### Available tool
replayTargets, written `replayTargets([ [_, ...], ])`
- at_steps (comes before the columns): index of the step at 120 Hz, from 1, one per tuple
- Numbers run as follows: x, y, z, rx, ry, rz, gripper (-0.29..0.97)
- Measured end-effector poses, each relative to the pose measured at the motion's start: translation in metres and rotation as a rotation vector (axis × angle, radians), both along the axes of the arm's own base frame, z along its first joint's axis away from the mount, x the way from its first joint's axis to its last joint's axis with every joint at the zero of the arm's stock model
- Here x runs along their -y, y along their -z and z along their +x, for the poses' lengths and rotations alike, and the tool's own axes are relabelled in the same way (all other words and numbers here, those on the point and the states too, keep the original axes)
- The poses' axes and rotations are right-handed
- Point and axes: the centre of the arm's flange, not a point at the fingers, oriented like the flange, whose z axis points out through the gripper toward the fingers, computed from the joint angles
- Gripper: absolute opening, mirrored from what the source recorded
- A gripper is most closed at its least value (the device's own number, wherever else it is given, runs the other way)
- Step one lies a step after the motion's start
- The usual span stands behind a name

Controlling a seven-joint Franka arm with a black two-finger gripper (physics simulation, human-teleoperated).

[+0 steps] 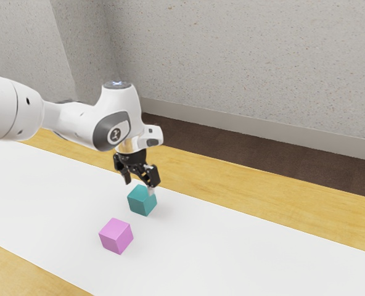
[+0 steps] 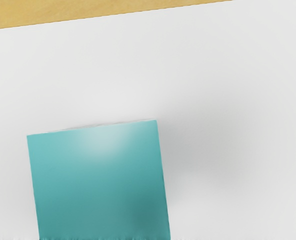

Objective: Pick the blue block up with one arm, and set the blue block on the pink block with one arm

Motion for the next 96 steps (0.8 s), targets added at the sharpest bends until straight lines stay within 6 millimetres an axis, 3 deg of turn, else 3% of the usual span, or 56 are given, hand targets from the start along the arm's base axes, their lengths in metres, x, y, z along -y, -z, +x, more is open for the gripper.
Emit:
replayTargets([
  [43,-0.014,0.014,-0.002,-0.014,-0.021,0.002,0.68],
  [96,-0.012,0.045,0.004,-0.048,-0.015,0.004,0.68],
])
